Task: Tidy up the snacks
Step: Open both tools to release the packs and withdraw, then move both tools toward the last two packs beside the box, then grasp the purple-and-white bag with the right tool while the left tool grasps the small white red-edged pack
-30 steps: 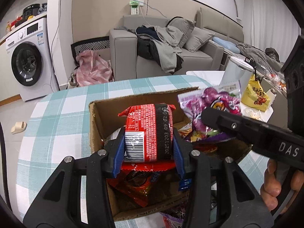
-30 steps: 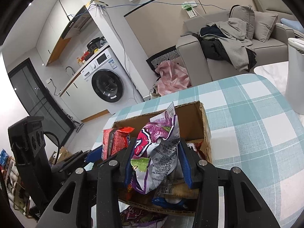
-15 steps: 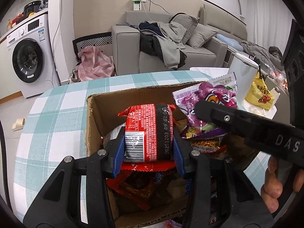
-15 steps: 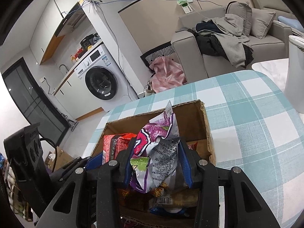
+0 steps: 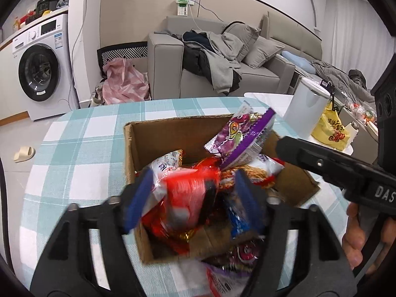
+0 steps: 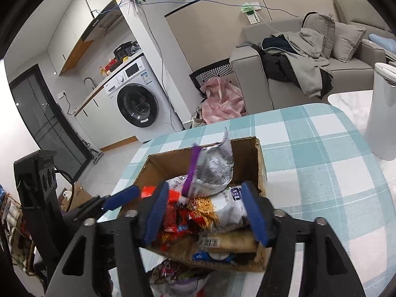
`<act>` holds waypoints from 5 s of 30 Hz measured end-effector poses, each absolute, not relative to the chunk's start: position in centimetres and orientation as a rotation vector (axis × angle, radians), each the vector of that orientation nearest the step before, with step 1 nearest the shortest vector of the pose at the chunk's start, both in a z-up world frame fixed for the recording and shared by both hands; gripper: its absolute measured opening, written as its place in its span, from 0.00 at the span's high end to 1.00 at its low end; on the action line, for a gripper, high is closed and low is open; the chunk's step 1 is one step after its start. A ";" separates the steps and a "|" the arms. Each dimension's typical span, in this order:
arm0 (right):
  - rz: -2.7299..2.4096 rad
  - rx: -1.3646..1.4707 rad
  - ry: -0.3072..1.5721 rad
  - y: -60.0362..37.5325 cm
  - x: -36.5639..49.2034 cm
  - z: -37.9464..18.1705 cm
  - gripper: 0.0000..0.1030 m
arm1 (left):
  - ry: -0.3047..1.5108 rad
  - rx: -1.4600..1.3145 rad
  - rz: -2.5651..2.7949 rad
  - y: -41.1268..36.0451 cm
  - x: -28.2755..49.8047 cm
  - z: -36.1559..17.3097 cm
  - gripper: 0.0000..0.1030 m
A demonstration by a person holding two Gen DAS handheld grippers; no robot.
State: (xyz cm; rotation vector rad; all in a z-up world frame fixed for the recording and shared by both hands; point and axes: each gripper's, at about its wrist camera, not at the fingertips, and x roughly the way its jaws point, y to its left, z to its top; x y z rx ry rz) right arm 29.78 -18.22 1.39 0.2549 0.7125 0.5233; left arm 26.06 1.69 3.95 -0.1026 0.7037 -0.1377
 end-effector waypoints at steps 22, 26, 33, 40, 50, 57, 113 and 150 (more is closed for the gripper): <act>0.491 0.125 0.710 -20.4 20.4 0.4 0.00 | 0.639 -0.136 -0.043 4.1 12.6 6.3 0.01; 0.495 0.098 0.710 -19.7 19.8 0.1 0.00 | 0.650 -0.133 -0.021 4.4 11.4 5.8 0.01; 0.502 0.058 0.736 -18.8 19.3 -1.3 0.00 | 0.682 -0.115 -0.009 4.2 10.3 3.7 0.01; 0.491 0.054 0.777 -18.4 19.6 -2.6 0.00 | 0.702 -0.136 -0.024 4.3 10.3 2.5 0.01; 0.507 0.045 0.826 -16.7 20.4 -4.2 0.00 | 0.725 -0.146 -0.016 4.9 10.5 1.4 0.01; 0.530 0.043 0.861 -15.2 21.0 -5.0 0.00 | 0.736 -0.161 -0.017 5.7 10.7 0.8 0.01; 0.618 0.137 0.772 -18.6 19.6 -4.4 0.47 | 0.841 -0.162 -0.054 3.1 13.1 -2.7 0.01; 0.597 0.218 0.763 -23.1 19.1 -3.6 0.47 | 0.991 -0.065 -0.117 -6.3 16.9 -6.1 0.36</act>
